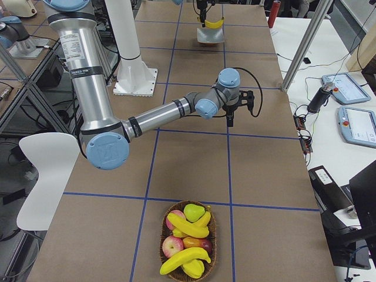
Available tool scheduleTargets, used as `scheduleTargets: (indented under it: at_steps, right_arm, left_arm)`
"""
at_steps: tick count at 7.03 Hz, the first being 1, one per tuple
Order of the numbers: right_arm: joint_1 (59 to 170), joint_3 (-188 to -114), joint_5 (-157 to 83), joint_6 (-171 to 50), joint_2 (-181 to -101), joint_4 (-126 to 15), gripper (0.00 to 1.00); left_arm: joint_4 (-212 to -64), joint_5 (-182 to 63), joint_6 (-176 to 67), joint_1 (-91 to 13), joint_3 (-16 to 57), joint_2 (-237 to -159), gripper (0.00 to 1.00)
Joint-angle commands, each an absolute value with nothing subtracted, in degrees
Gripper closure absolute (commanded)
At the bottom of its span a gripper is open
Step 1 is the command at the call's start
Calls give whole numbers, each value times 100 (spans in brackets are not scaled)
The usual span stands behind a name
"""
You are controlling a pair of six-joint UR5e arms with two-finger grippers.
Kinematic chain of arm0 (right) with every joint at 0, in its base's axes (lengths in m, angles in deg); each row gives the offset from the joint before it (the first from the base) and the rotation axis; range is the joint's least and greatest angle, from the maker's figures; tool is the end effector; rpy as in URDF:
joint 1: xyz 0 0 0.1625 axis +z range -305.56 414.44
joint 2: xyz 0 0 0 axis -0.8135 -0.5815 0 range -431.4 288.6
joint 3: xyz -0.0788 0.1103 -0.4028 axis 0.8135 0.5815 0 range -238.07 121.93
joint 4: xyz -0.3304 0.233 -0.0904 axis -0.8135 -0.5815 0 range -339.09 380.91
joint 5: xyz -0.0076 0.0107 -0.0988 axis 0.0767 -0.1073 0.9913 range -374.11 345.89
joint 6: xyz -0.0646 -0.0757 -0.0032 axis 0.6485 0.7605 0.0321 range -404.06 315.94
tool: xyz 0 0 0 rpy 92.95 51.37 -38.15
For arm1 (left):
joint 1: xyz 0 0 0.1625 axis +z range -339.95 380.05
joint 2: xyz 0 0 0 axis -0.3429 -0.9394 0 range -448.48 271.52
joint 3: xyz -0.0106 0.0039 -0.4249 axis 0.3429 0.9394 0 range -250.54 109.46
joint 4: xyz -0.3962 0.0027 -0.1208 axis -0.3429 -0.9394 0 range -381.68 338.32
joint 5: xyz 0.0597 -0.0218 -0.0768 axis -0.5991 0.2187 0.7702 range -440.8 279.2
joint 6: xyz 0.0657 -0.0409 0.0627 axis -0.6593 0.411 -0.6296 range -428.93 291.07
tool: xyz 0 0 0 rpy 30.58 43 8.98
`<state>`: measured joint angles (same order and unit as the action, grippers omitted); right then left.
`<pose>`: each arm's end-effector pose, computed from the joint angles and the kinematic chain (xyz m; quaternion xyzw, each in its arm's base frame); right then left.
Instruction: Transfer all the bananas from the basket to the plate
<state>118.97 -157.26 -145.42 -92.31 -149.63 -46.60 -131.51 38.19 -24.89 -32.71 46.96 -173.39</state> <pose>-0.1871 -0.5497 0.4240 0.0805 -0.4700 0.0437 0.8779 0.2090 -0.4154 0.4338 0.1126 0.4043 0.0365 0.9069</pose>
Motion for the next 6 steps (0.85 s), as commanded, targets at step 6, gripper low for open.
scheduleTargets:
  at_steps: [6]
  right_arm:
    - [12396, -15396, -14603, -8431, -15419, -4712, 2]
  left_arm:
    - [-12566, 3355, -2947, -2785, 3889, -17848, 100]
